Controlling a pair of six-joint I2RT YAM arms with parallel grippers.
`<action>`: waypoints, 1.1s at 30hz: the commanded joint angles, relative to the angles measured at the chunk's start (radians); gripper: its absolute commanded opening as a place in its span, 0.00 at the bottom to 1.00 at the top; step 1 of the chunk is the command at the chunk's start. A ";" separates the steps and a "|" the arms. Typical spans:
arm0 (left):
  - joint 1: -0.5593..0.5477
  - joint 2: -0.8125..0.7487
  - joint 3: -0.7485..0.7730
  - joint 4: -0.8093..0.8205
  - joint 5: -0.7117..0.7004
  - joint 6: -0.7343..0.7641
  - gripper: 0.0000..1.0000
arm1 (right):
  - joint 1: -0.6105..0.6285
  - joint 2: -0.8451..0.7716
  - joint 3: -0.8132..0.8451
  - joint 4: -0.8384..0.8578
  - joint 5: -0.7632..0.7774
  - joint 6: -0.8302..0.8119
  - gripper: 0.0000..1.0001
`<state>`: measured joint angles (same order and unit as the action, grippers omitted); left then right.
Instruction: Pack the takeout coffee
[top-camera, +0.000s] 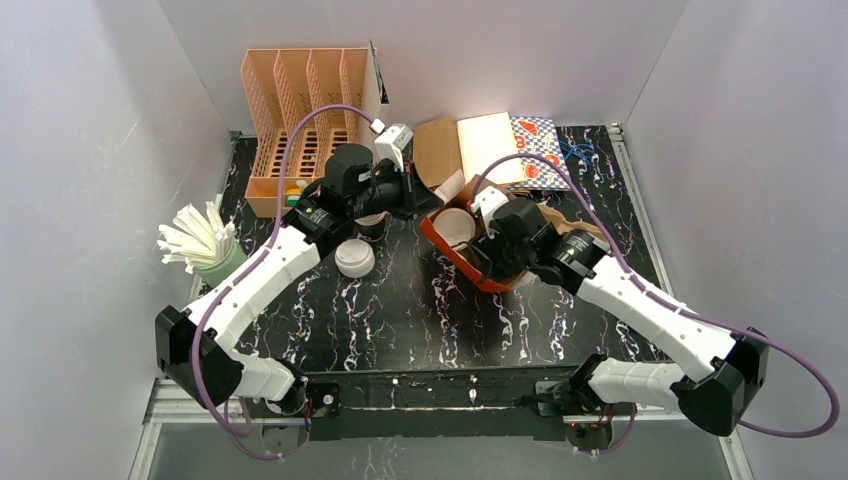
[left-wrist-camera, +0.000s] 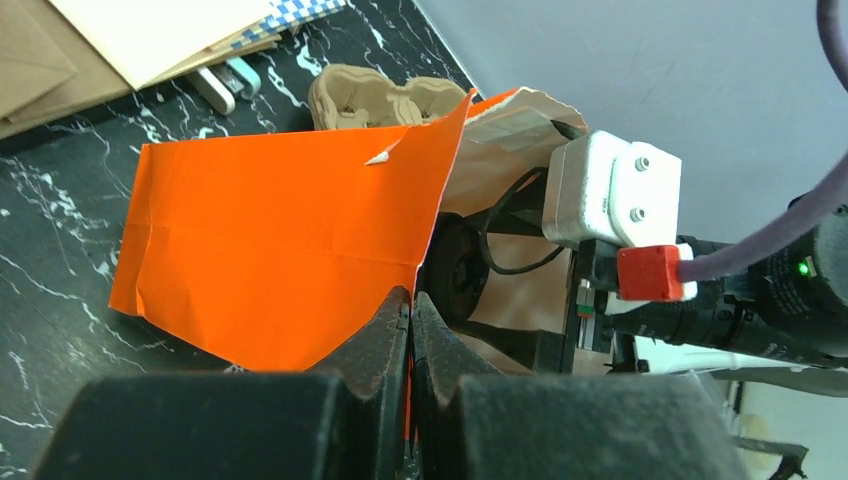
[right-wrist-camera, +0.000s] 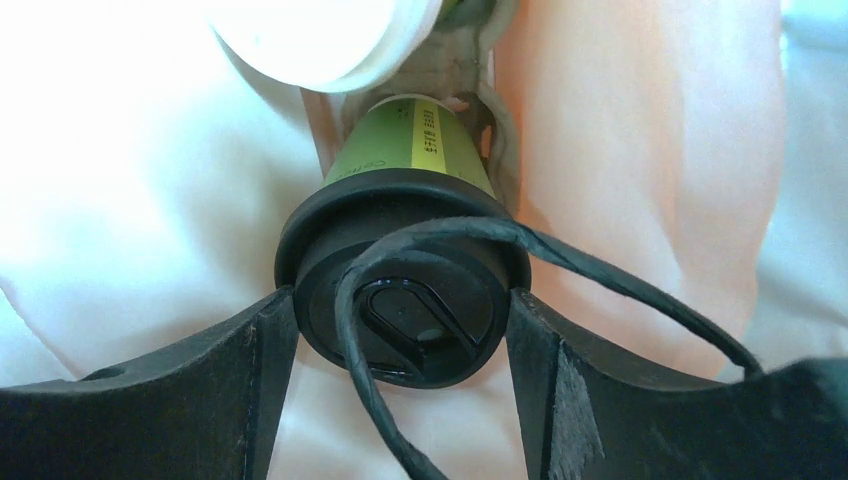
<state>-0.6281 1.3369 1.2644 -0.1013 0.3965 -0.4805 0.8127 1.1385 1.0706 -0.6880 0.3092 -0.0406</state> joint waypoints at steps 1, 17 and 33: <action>0.014 0.020 0.053 -0.065 0.073 -0.078 0.00 | -0.003 0.056 0.110 -0.163 -0.111 0.033 0.01; 0.056 0.108 0.137 -0.209 0.148 -0.092 0.03 | -0.003 0.163 0.130 -0.237 -0.094 0.104 0.01; 0.061 0.085 0.113 -0.195 0.188 -0.024 0.03 | -0.114 0.239 0.176 -0.186 -0.153 0.071 0.01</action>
<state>-0.5705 1.4540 1.3659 -0.2871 0.5194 -0.5411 0.7441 1.3552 1.1908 -0.8806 0.1829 0.0410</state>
